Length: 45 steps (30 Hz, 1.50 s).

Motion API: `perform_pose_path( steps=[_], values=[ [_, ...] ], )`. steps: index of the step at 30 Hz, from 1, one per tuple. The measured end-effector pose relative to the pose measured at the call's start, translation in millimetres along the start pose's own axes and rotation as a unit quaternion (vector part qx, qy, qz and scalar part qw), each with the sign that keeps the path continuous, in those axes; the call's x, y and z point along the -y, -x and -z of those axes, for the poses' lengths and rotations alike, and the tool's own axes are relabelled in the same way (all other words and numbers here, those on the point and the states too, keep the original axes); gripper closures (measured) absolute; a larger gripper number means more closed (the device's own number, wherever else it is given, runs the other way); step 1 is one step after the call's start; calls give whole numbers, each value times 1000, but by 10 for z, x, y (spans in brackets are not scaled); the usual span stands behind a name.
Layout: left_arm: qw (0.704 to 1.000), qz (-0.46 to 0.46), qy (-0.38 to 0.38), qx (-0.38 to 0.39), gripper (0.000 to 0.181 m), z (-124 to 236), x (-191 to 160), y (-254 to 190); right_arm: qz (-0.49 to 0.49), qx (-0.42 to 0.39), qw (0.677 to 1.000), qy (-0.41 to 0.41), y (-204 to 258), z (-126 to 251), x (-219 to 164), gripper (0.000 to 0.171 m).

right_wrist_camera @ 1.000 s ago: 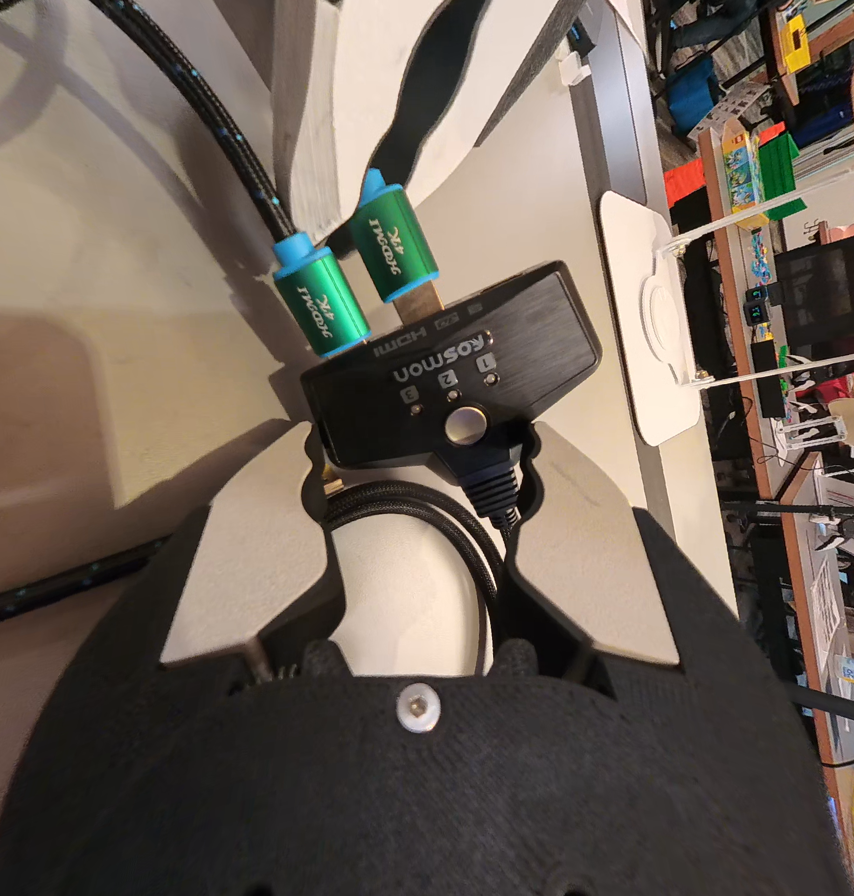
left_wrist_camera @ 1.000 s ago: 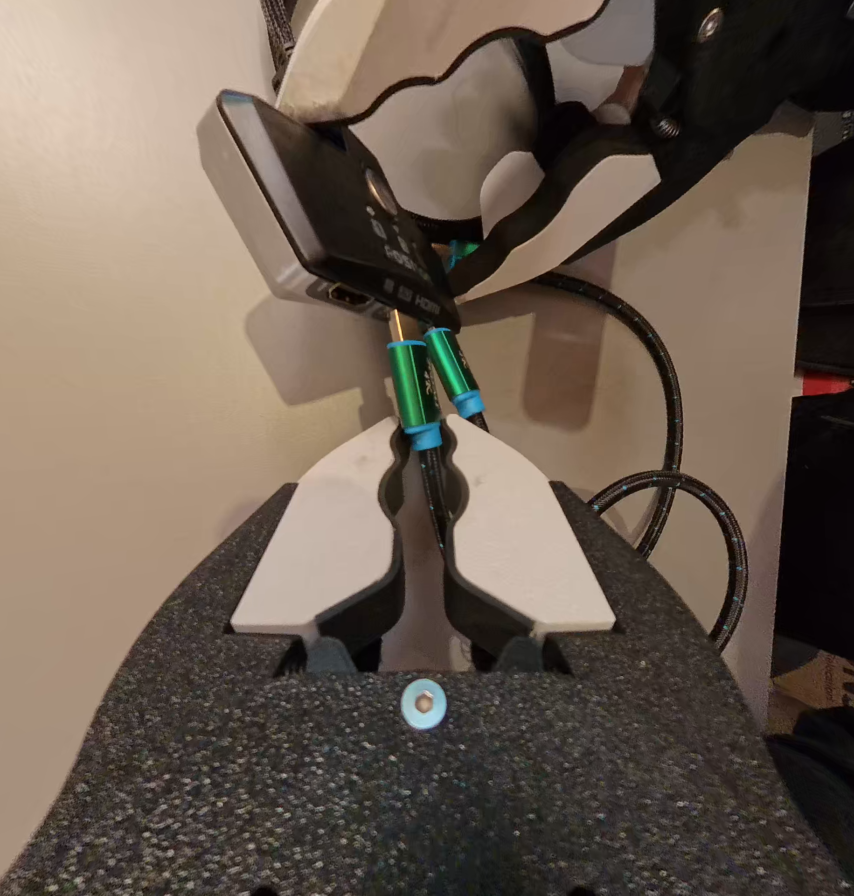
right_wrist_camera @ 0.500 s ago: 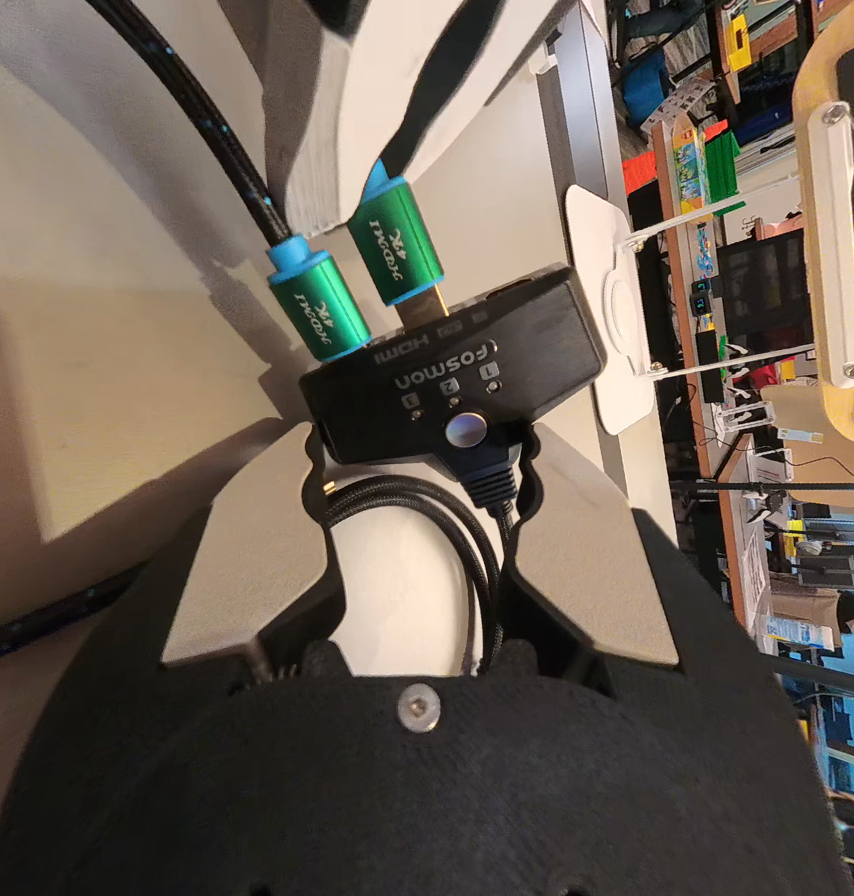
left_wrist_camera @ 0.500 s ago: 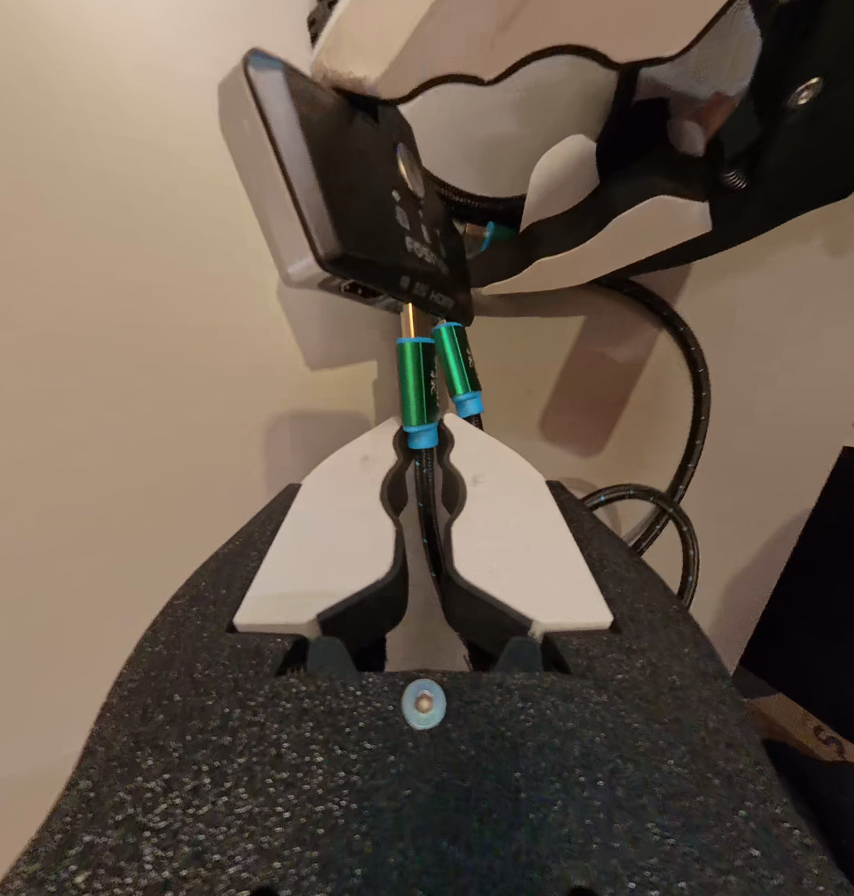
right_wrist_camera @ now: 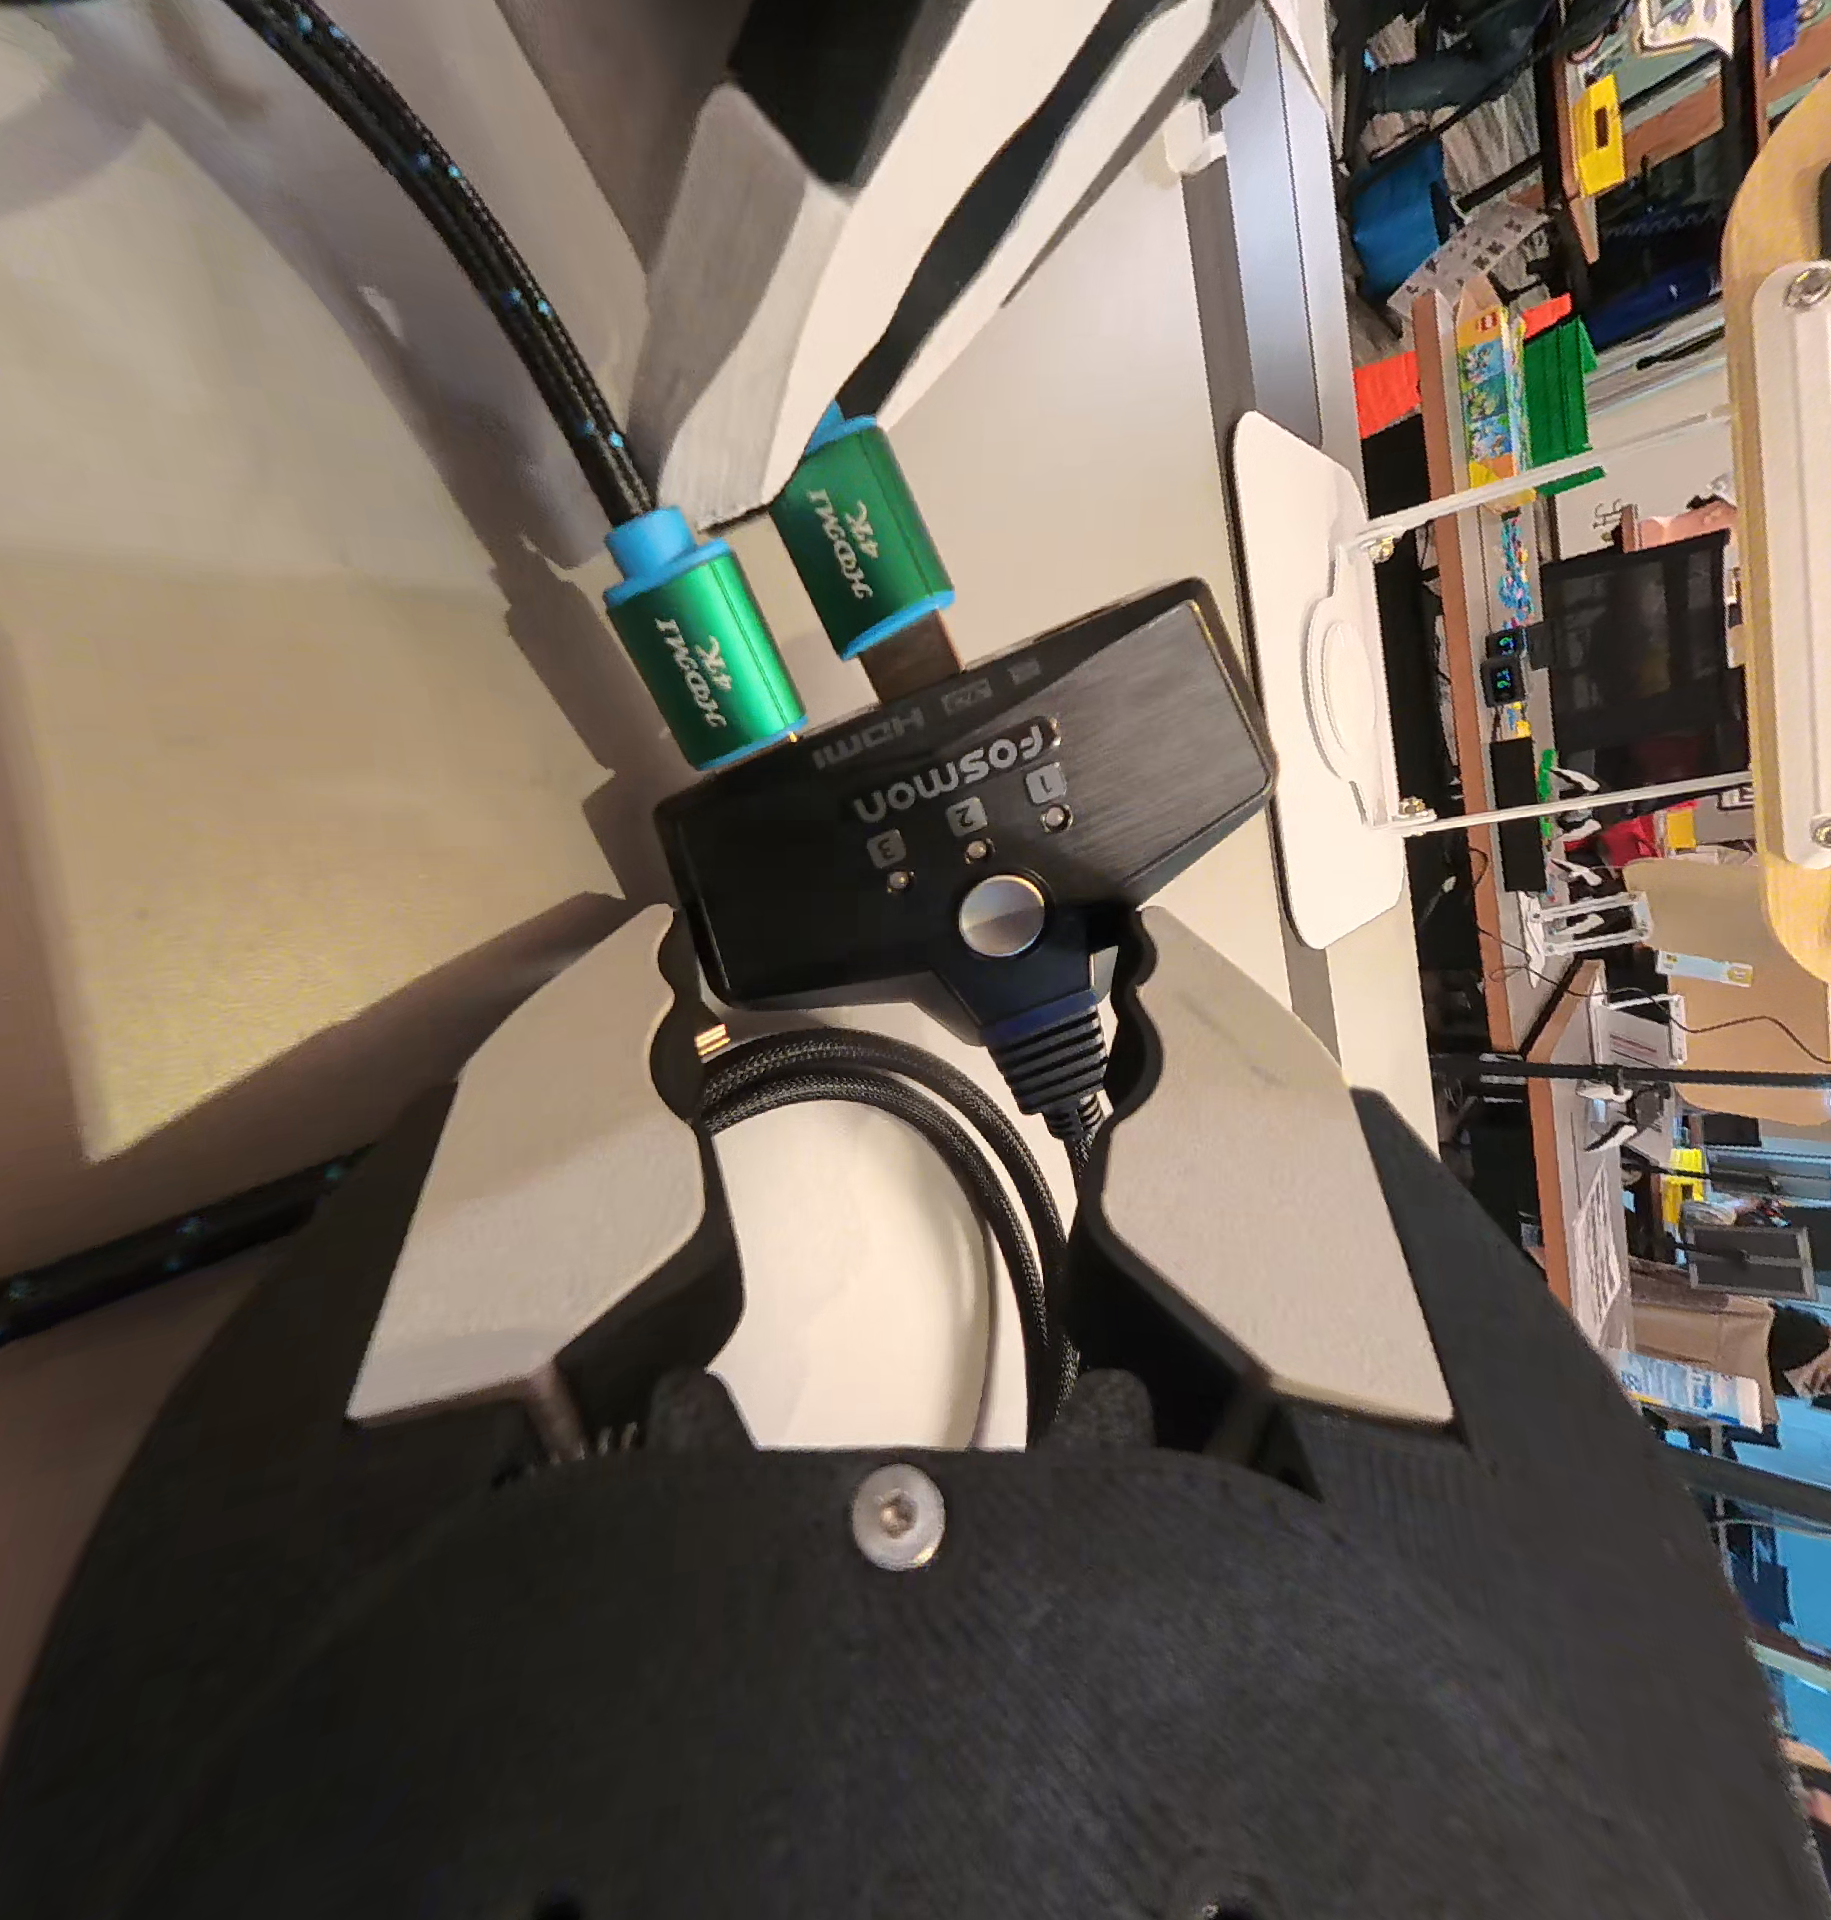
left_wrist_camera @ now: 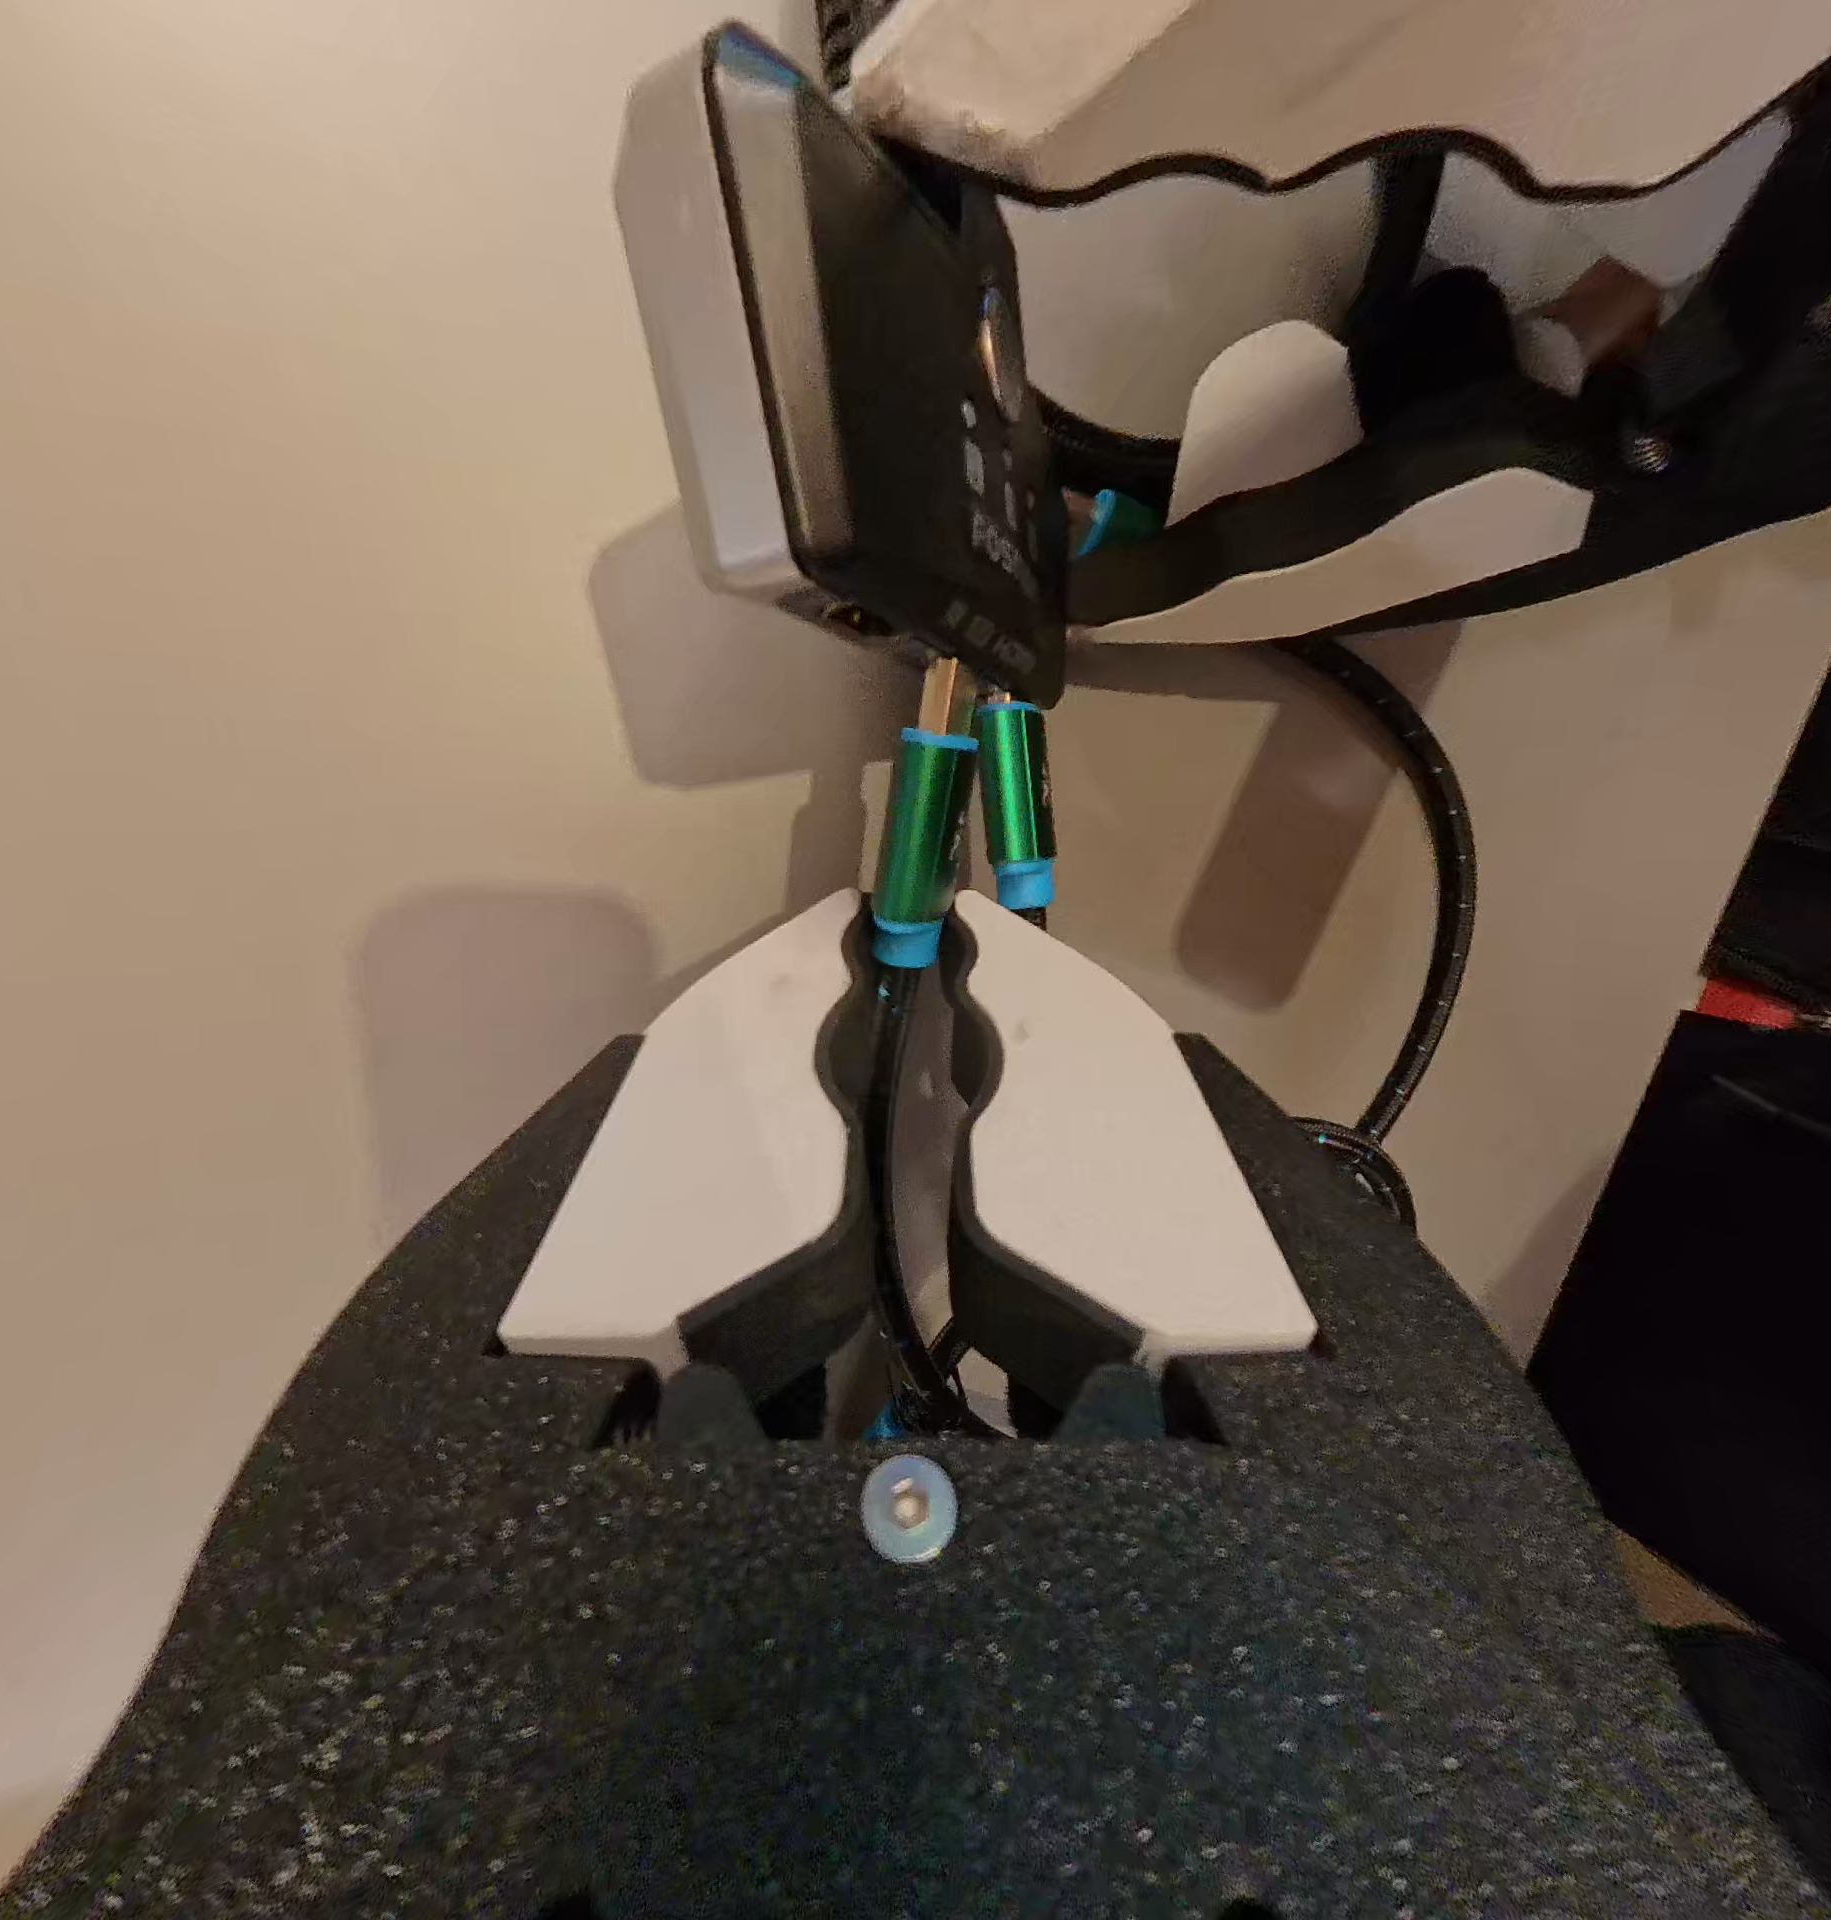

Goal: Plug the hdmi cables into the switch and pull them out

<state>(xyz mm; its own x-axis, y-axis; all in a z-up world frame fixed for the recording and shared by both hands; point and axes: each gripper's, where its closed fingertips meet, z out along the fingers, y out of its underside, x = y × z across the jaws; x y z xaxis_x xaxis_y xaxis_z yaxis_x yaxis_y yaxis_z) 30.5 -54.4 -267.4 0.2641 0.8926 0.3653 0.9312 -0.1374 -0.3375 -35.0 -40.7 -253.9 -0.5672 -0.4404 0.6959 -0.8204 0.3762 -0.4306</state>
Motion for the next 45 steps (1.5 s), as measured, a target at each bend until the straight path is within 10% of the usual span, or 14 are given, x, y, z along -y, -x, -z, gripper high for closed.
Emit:
perform_pose_path(
  steps=[1, 9, 18, 24, 45],
  values=[
    [1000, 2, -2, -10, 171, 1, -1, -7, 1, 1, 1000, -1, 3, 1, 4, 94],
    [999, -1, 41, 28, 173, -111, -87, 126, -9, 76, 995, -58, 182, 32, 116, 119],
    [999, -6, 12, -39, 173, -169, -69, 60, -195, 272, 942, -36, -17, 80, 1, 89],
    [998, 3, -2, -63, 173, -128, -126, 89, -112, 377, 915, 87, 284, -75, -246, 62],
    [993, 15, -84, -87, 160, -95, 129, -6, -76, 136, 983, -102, 26, -82, -22, 85]
  ],
)
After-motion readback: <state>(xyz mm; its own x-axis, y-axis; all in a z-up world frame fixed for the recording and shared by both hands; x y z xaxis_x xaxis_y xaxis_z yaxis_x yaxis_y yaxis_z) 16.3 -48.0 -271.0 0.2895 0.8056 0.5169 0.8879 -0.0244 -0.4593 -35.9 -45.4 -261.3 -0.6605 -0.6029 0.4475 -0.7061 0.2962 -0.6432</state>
